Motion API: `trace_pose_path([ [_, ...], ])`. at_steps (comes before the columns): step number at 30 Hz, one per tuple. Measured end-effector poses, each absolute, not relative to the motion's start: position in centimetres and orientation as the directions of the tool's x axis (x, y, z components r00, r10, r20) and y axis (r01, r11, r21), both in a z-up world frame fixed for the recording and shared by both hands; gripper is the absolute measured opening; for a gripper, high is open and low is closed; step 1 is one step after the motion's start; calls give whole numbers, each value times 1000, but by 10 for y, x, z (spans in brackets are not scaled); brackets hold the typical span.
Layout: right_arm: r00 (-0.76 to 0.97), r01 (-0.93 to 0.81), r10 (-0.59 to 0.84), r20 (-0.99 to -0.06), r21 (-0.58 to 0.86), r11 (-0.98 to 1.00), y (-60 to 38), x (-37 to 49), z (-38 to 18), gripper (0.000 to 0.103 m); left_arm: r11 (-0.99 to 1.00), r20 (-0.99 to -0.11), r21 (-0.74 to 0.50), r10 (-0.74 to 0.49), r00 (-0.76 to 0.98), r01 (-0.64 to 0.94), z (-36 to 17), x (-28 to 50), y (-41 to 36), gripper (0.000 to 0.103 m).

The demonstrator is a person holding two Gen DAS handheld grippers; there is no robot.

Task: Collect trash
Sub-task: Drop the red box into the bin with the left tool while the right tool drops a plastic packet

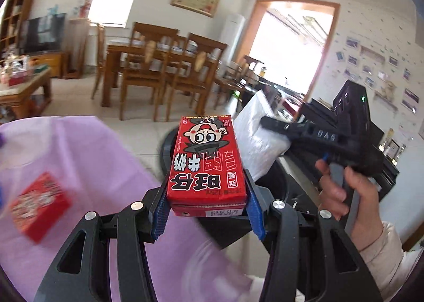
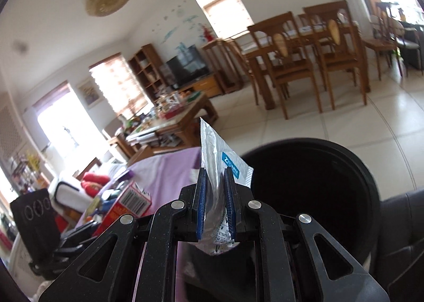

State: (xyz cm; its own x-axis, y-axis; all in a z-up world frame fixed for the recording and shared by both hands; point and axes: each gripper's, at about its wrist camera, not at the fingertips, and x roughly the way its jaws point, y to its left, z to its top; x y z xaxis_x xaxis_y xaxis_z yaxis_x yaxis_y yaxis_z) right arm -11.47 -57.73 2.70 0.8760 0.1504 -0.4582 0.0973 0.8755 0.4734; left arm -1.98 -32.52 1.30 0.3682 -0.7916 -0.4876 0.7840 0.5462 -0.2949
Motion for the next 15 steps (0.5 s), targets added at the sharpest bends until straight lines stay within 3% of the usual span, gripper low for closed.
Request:
trace_pose_path([
  [15, 851, 180, 155, -502, 556, 811, -614, -134, -40, 16, 544, -608, -233, -728, 316, 806, -18, -20, -401, 50],
])
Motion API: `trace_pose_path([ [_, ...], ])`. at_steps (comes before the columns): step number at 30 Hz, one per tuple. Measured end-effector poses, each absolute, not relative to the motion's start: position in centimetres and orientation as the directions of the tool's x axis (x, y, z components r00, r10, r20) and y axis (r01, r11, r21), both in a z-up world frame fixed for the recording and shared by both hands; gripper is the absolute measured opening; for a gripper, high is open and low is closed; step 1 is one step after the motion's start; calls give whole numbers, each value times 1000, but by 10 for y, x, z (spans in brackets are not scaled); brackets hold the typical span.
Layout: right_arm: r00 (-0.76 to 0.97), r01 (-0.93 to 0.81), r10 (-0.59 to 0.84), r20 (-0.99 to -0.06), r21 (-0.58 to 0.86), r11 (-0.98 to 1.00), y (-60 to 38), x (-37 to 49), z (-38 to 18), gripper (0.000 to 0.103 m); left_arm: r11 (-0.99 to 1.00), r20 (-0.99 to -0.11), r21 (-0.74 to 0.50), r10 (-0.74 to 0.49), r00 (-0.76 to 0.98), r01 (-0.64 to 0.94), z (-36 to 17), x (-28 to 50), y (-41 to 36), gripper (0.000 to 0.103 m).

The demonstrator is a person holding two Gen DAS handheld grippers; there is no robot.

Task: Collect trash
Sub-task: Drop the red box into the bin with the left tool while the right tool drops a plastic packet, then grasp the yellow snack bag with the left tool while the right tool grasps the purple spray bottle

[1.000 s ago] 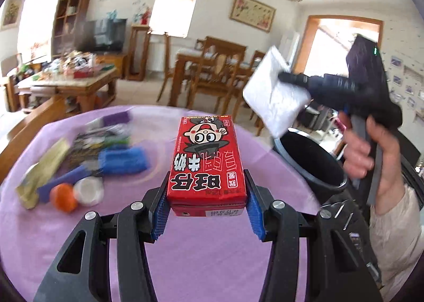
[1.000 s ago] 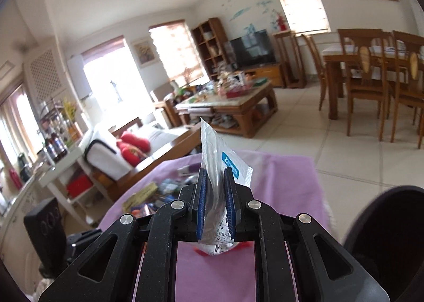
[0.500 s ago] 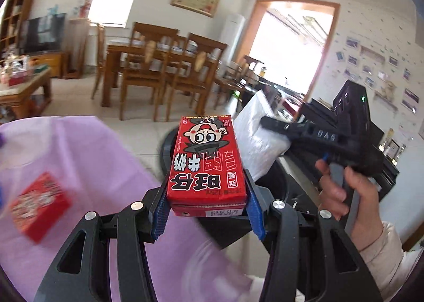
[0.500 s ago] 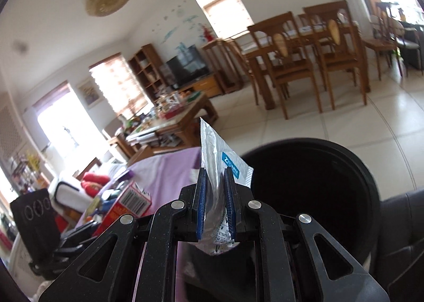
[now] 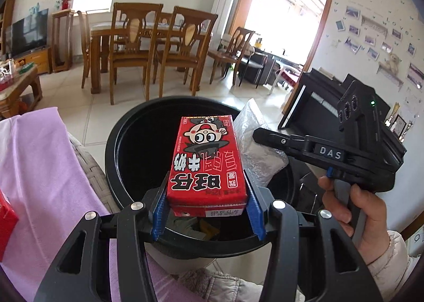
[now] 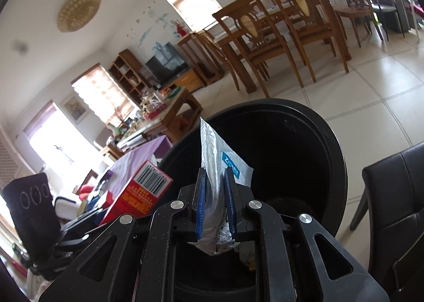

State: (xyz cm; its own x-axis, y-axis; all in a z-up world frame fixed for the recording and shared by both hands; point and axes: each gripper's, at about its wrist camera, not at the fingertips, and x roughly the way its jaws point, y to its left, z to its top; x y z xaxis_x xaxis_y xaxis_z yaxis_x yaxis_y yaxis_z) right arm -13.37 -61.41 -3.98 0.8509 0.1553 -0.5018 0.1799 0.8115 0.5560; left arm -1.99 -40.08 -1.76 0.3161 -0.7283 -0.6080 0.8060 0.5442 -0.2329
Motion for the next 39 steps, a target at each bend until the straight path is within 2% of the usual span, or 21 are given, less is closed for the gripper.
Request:
trace_pose_path([
  [5, 845, 186, 156, -511, 555, 811, -611, -127, -40, 19, 571, -645, -214, -692, 325, 792, -23, -21, -406, 51],
  [6, 846, 187, 152, -512, 551, 813, -609, -127, -40, 22, 574, -647, -214, -690, 325, 791, -24, -20, -407, 55],
  [7, 846, 186, 153, -511, 551, 814, -609, -126, -40, 27, 577, -649, -215, -687, 326, 788, -23, -20, -407, 63],
  [9, 847, 183, 153, -509, 549, 815, -610, -124, -38, 45, 587, -644, -212, -685, 341, 781, -21, -20, -405, 72],
  [12, 848, 183, 142, -510, 534, 826, -609, -125, -37, 48, 592, -637, -203, -685, 354, 780, -19, -23, -402, 73],
  [13, 848, 181, 143, -510, 533, 827, -606, -124, -37, 51, 594, -637, -198, -683, 358, 780, -19, -23, -401, 76],
  [15, 852, 177, 144, -504, 534, 827, -602, -124, -35, 72, 601, -631, -190, -681, 372, 776, -16, -25, -395, 86],
  [19, 855, 147, 166, -492, 536, 831, -594, -117, -30, 85, 620, -615, -177, -676, 406, 765, -10, -30, -380, 87],
  [20, 855, 138, 174, -488, 539, 831, -592, -116, -29, 93, 626, -613, -176, -673, 413, 759, -9, -30, -374, 89],
  [21, 857, 128, 181, -483, 539, 832, -587, -113, -27, 94, 633, -611, -174, -670, 422, 754, -7, -30, -369, 94],
  [22, 857, 124, 179, -484, 530, 839, -583, -111, -25, 94, 642, -603, -171, -668, 436, 747, -5, -31, -362, 95],
  [25, 847, 96, 200, -492, 513, 853, -563, -100, -19, 98, 673, -576, -159, -657, 486, 722, 3, -30, -334, 95],
  [31, 810, 20, 265, -523, 477, 879, -507, -71, -10, 98, 743, -534, -164, -620, 575, 649, 17, -16, -268, 95],
  [39, 746, -111, 328, -579, 378, 919, -399, -15, 2, 98, 884, -490, -165, -458, 742, 437, 23, 21, -131, 95],
])
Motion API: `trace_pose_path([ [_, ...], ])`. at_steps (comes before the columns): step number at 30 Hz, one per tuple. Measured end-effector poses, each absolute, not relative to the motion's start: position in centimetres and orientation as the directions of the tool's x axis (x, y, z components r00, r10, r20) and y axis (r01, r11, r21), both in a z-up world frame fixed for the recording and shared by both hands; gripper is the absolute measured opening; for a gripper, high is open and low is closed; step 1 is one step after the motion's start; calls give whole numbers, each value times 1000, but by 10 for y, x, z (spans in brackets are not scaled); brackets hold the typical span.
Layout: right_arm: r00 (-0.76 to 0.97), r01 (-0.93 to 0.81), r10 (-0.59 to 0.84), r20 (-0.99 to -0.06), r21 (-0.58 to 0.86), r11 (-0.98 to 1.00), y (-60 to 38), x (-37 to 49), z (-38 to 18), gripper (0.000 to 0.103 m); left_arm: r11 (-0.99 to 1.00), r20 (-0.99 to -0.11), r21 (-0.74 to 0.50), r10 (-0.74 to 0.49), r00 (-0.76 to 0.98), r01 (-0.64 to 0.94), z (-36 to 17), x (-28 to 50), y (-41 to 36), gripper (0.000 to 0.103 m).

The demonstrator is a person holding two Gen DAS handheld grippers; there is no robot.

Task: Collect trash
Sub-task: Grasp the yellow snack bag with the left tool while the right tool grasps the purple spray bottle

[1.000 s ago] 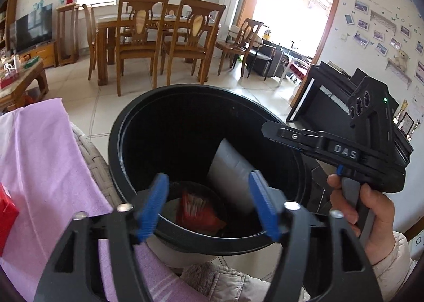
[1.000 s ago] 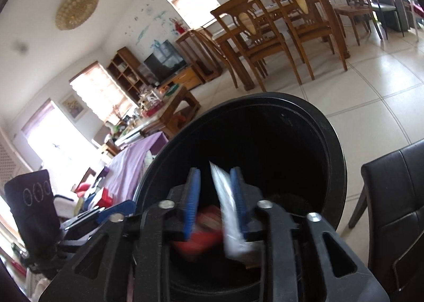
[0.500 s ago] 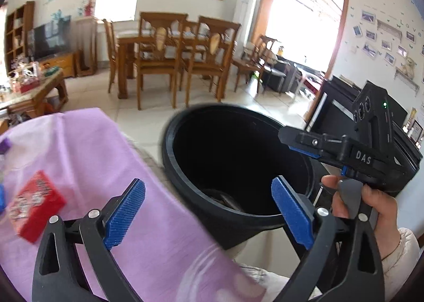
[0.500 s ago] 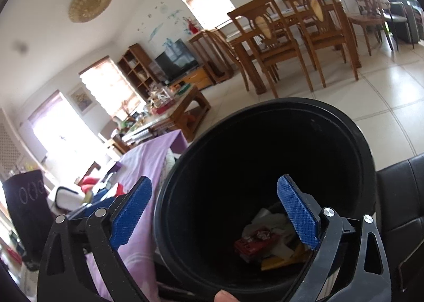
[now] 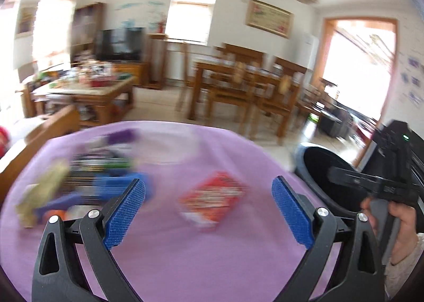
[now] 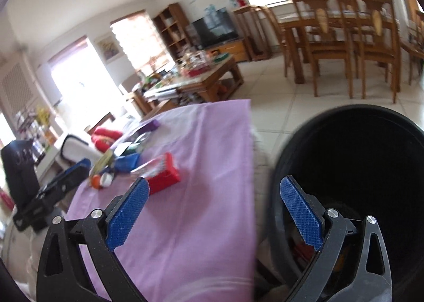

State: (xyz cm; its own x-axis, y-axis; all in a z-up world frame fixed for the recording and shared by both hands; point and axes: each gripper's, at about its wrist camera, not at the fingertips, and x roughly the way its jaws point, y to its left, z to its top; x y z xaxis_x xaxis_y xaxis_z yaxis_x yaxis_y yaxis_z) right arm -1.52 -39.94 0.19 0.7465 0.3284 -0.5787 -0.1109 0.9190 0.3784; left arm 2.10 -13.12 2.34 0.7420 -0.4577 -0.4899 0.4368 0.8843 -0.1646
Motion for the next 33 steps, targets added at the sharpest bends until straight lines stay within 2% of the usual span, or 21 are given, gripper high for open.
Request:
trace_pose_path([
  [4, 701, -219, 401, -590, 358, 908, -344, 16, 11, 98, 944, -506, -128, -325, 799, 303, 19, 45, -61, 95],
  [8, 665, -309, 438, -605, 311, 899, -293, 41, 19, 98, 977, -563, -70, -205, 801, 201, 7, 79, -7, 95],
  [9, 657, -333, 443, -610, 293, 896, -277, 47, 21, 98, 980, -584, -49, -184, 790, 192, 3, 86, -1, 92],
  [13, 636, -400, 447, -629, 226, 888, -229, 76, 29, 98, 977, -700, 20, -139, 701, 214, -17, 124, 17, 64],
  [18, 623, -461, 413, -664, 115, 880, -182, 127, 34, 96, 962, -763, 85, -104, 638, 259, -30, 147, 15, 63],
  [20, 614, -475, 393, -684, 78, 877, -168, 153, 33, 95, 950, -789, 68, -136, 600, 305, -36, 152, 15, 60],
  [22, 607, -495, 369, -704, 28, 868, -156, 178, 29, 92, 940, -791, 80, -143, 595, 332, -41, 151, 14, 60],
  [24, 606, -512, 327, -726, -42, 858, -140, 204, 23, 82, 936, -799, 85, -140, 584, 341, -43, 152, 11, 59],
  [26, 598, -536, 286, -749, -109, 837, -127, 227, 11, 73, 940, -800, 75, -144, 583, 334, -43, 152, 12, 50],
  [27, 590, -547, 274, -760, -126, 827, -121, 236, 5, 70, 942, -800, 69, -144, 582, 328, -42, 153, 13, 43],
  [28, 582, -554, 258, -771, -145, 820, -115, 244, -2, 69, 947, -799, 64, -141, 584, 316, -42, 153, 16, 38],
  [33, 564, -598, 203, -800, -226, 769, -95, 273, -26, 66, 958, -772, 82, -112, 626, 273, -36, 149, 16, 33],
])
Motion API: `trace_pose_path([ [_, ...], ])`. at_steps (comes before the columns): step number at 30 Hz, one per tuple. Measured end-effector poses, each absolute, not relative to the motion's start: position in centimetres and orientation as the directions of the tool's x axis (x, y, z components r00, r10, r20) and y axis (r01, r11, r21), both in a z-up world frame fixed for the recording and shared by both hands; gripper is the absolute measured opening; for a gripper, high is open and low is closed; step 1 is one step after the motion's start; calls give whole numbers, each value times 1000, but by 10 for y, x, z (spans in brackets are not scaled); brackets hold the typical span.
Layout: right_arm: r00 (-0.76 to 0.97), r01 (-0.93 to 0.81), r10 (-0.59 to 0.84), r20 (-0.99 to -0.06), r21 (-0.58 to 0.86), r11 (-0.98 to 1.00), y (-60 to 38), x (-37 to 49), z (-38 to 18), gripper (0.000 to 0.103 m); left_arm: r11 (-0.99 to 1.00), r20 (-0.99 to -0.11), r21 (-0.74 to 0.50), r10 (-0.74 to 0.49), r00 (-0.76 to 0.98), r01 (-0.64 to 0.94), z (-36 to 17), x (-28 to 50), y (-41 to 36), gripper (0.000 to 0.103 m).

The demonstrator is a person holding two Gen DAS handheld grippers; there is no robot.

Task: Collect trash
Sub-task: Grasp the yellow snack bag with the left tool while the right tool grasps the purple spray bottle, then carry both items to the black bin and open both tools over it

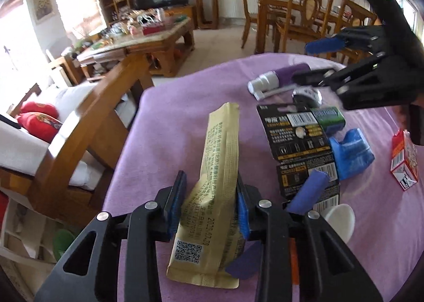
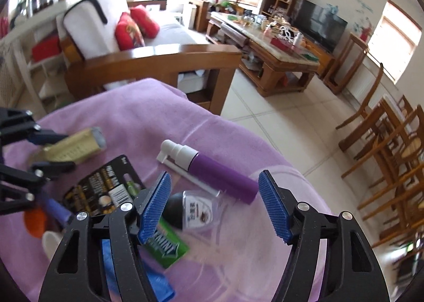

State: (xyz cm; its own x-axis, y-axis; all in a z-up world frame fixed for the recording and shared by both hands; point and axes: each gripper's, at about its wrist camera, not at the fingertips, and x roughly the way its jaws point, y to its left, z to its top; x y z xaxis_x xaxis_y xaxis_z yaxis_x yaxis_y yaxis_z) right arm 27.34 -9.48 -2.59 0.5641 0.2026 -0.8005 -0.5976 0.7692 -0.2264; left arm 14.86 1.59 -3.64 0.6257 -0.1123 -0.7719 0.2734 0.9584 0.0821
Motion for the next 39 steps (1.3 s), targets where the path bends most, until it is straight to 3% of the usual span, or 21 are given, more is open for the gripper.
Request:
trace_pose_path([
  [6, 518, -646, 180, -836, -244, 723, -84, 298, -44, 66, 978, -685, 49, -117, 719, 205, -18, 136, 31, 33],
  [10, 488, -677, 174, -856, -245, 694, -74, 309, -51, 66, 977, -671, 57, -113, 732, 203, -15, 135, 28, 33],
  [15, 443, -690, 204, -873, -187, 700, -68, 316, -51, 42, 980, -665, 41, -120, 737, 197, -12, 139, 30, 33],
  [20, 475, -669, 189, -860, -213, 712, -61, 307, -52, 31, 980, -666, 44, -118, 737, 196, -12, 138, 29, 33],
  [24, 504, -625, 237, -830, -162, 764, -77, 298, -42, 25, 980, -658, 47, -116, 744, 194, -12, 135, 32, 33],
  [31, 558, -542, 404, -725, 50, 839, -127, 264, 11, 25, 980, -633, 52, -117, 765, 193, -10, 134, 34, 33],
  [34, 565, -537, 475, -675, 136, 832, -146, 230, 32, 25, 976, -584, 39, -151, 798, 213, -3, 124, 37, 33],
  [39, 590, -536, 547, -594, 218, 816, -176, 159, 56, 25, 934, -520, -175, -357, 776, 312, 10, 103, 34, 33],
])
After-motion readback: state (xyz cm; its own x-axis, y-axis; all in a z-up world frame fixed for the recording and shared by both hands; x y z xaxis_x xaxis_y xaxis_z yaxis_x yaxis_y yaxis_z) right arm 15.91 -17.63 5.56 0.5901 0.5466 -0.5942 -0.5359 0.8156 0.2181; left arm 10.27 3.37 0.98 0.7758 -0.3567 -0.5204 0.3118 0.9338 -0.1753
